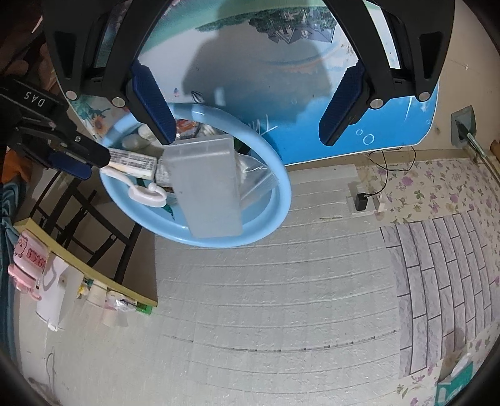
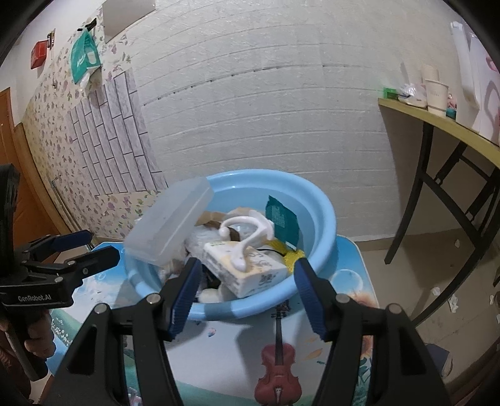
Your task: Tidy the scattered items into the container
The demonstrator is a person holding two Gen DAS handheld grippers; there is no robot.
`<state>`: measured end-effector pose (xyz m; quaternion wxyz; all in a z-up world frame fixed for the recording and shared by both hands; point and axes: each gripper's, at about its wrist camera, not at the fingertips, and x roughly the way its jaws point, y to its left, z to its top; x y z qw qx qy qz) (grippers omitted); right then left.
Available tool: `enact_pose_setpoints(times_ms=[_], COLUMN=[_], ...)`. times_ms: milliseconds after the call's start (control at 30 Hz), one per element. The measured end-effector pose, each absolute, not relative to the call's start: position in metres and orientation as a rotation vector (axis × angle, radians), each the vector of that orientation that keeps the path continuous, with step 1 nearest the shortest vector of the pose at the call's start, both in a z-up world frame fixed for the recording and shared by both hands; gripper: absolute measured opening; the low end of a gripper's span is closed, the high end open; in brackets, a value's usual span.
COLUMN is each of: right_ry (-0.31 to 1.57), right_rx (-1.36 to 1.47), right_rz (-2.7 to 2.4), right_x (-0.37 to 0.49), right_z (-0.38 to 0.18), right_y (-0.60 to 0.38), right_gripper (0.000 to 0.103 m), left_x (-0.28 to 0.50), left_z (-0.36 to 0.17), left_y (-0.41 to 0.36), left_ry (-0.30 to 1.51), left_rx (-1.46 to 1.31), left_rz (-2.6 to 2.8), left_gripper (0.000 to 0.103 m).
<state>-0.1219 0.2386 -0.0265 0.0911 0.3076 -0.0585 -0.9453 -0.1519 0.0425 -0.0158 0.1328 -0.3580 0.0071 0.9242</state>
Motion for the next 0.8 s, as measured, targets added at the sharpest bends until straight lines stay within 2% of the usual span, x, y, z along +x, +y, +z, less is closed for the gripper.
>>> enact_pose_setpoints(times_ms=[167,567,700,800], right_ry=[-0.153,-0.111,-0.106,-0.095], right_rx=[0.877,0.843,0.826,0.814], right_rz=[-2.804,-2.787,-2.803,-2.810], right_x=[-0.109,-0.084,-0.076,-0.070], right_z=[-0.015,0.006,0.014,0.019], right_y=[0.227,0.199,0.191,0.186], right_gripper=[0.061,0.062,0.074,0.076], left_x=[-0.137,-0.100,-0.091,-0.084], left_z=[-0.002,0.024,0.031,0.035], left_y=[0.038,0.029,0.025,0.023], left_ry=[-0.015,0.048,0.072,0.102], left_rx=[-1.026,-0.961,-0.952,-0.929], left_rz=[2.687,2.750,2.797,2.830], left_gripper=[0.098,0.100,0.102,0.103])
